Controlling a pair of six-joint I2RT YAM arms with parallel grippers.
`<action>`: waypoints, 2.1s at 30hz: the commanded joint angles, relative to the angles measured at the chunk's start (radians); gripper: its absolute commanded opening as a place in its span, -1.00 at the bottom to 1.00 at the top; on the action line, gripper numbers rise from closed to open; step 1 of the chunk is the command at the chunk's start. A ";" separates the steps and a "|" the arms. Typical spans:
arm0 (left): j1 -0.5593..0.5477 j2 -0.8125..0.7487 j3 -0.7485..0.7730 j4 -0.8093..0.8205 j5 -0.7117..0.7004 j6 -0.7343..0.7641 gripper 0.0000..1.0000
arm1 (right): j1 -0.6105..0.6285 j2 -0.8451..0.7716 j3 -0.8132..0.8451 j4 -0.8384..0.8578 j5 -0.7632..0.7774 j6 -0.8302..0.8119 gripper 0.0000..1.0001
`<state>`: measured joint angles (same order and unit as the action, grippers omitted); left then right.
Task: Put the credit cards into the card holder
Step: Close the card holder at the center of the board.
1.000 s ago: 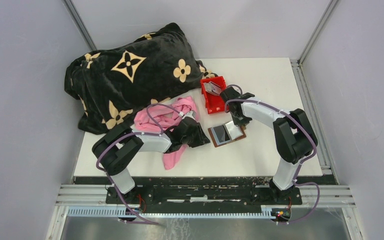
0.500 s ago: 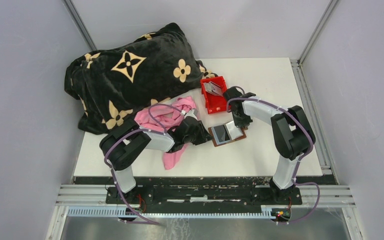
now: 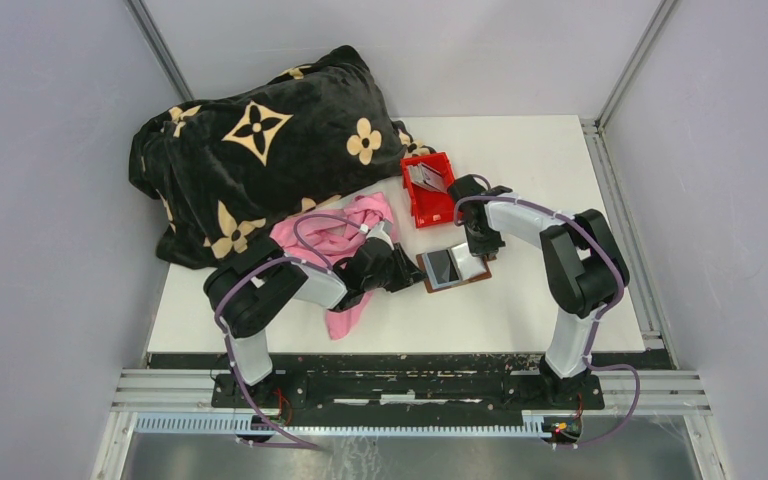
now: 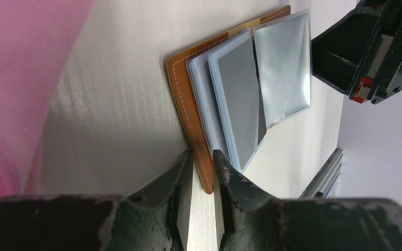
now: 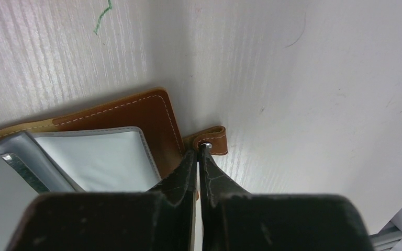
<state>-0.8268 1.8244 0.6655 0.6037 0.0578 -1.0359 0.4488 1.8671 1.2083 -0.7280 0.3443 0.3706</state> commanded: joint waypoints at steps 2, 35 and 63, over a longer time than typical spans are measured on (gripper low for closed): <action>-0.003 -0.028 -0.025 -0.034 -0.014 0.005 -0.43 | -0.001 0.015 -0.022 0.007 -0.046 0.029 -0.90; -0.020 0.027 0.081 -0.083 -0.024 0.065 -0.34 | 0.019 -0.008 -0.036 -0.003 -0.129 0.051 -0.93; -0.071 -0.118 0.183 -0.082 -0.113 0.112 -0.34 | 0.074 0.007 -0.042 0.008 -0.153 0.059 -0.96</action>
<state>-0.8753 1.7699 0.7891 0.4263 -0.0498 -0.9657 0.4770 1.8557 1.1870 -0.7284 0.3416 0.3809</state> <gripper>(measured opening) 0.328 0.029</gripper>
